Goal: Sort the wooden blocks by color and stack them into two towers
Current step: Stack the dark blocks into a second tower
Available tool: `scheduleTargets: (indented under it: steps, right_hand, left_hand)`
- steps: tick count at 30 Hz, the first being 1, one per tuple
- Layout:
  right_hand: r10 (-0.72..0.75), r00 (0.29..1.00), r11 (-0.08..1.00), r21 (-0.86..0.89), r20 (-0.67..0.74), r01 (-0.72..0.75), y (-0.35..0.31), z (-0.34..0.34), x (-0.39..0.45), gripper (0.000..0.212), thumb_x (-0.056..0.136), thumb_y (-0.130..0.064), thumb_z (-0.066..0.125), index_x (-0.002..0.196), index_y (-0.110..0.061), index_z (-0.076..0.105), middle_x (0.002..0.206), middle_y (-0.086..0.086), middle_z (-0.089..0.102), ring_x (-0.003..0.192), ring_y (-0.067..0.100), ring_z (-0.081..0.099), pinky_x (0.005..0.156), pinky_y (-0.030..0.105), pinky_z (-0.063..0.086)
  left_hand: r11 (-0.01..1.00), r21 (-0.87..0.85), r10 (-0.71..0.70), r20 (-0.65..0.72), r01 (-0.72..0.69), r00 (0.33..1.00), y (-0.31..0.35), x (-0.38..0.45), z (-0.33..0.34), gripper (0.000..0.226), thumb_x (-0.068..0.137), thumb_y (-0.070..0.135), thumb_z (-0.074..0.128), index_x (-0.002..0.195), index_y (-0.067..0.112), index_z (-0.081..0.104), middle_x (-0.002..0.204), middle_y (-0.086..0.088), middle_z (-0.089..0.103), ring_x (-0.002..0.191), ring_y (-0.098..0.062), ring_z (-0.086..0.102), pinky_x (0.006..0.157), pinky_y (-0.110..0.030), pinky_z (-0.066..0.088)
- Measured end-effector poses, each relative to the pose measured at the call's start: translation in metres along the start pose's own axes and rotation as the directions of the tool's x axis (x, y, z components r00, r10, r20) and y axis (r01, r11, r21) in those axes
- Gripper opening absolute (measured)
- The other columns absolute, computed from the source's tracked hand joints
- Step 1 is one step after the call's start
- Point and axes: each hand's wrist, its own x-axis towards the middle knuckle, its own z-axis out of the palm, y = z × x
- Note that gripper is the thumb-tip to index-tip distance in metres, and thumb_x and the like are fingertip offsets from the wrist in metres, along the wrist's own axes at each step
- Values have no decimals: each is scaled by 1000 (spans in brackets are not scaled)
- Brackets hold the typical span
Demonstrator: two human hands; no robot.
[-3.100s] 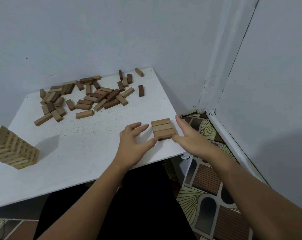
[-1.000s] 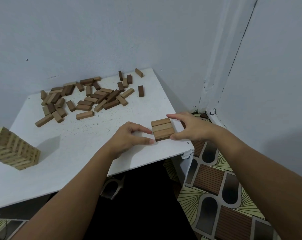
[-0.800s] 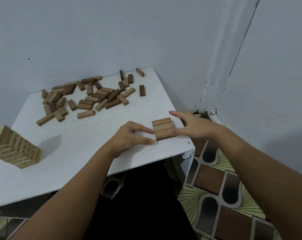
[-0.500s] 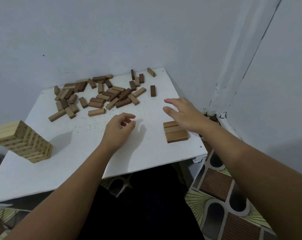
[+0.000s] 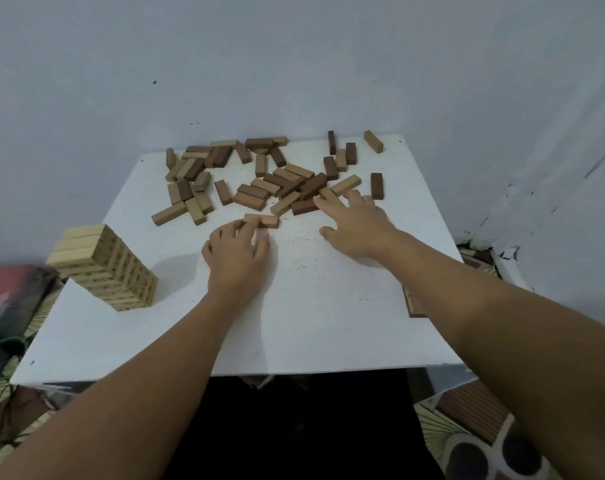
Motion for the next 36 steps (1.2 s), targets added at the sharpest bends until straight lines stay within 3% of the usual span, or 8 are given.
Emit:
scheduleTargets:
  steps: [5, 9, 12, 15, 22, 27, 31, 36]
  right_hand:
    - [33, 999, 998, -60, 15, -32, -5, 9, 17, 59, 103, -47, 38, 160, -47, 20, 164, 13, 21, 145, 39, 24, 122, 56, 18]
    - [7, 990, 998, -64, -140, -16, -16, 19, 9, 48, 104, -40, 37, 152, -42, 41, 145, 13, 43, 133, 35, 37, 120, 55, 18]
    - [-31, 986, 999, -14, -162, 29, -29, 24, -3, 43, 105, -39, 35, 145, -46, 49, 131, 7, 49, 127, 30, 42, 121, 55, 16]
    - [-20, 992, 998, 55, -122, 27, -36, 23, -13, 43, 107, -36, 33, 143, -48, 52, 126, 3, 49, 127, 26, 42, 122, 56, 13]
    - [-43, 997, 982, 180, -58, 52, -40, 30, -51, 40, 106, -34, 36, 136, -49, 58, 101, -12, 47, 117, 20, 51, 121, 56, 15]
    - [-60, 983, 947, 300, -173, 110, -50, 57, -80, 29, 103, -32, 47, 122, -45, 65, 86, -15, 47, 96, 13, 53, 113, 48, 28]
    - [-57, 964, 903, 399, -258, 160, -49, 71, -88, 25, 99, -31, 54, 114, -47, 66, 86, -13, 52, 95, 6, 53, 116, 46, 24]
    - [-70, 943, 892, 402, -326, 206, -49, 77, -95, 26, 91, -37, 56, 110, -47, 70, 84, -17, 52, 93, 6, 53, 114, 44, 28]
  left_hand:
    - [990, -100, 102, -19, -103, 995, -3, -1, 0, 32, 103, 45, 53, 133, 39, 62, 146, 7, 56, 147, -20, 33, 117, -42, 13]
    - [983, -166, 67, -41, -72, 997, 4, -7, -7, 32, 90, 60, 66, 119, 47, 67, 125, 12, 53, 128, -13, 34, 107, -30, 14]
    - [981, -176, 90, 21, -85, 996, 4, -6, -10, 51, 79, 70, 73, 123, 44, 67, 119, 16, 53, 119, -8, 35, 103, -29, 13]
    - [979, -181, 99, 35, -91, 994, -1, -7, -12, 74, 75, 74, 76, 138, 37, 65, 131, 14, 58, 133, -15, 38, 112, -36, 16]
    - [972, -199, 140, 61, -126, 988, -11, -24, -27, 51, 83, 61, 77, 129, 38, 70, 120, 22, 56, 122, -11, 36, 98, -27, 11]
    - [952, -262, 165, 14, -156, 986, -29, -51, -33, 40, 84, 60, 72, 118, 40, 75, 109, 16, 59, 113, -9, 46, 105, -32, 18]
    - [958, -242, 149, -46, -156, 988, -37, -61, -32, 26, 92, 56, 70, 115, 44, 73, 101, 11, 58, 108, -9, 49, 108, -37, 21]
    - [970, -192, 141, -68, -151, 988, -32, -60, -27, 20, 95, 53, 66, 105, 35, 65, 93, 13, 58, 100, -10, 54, 106, -43, 26]
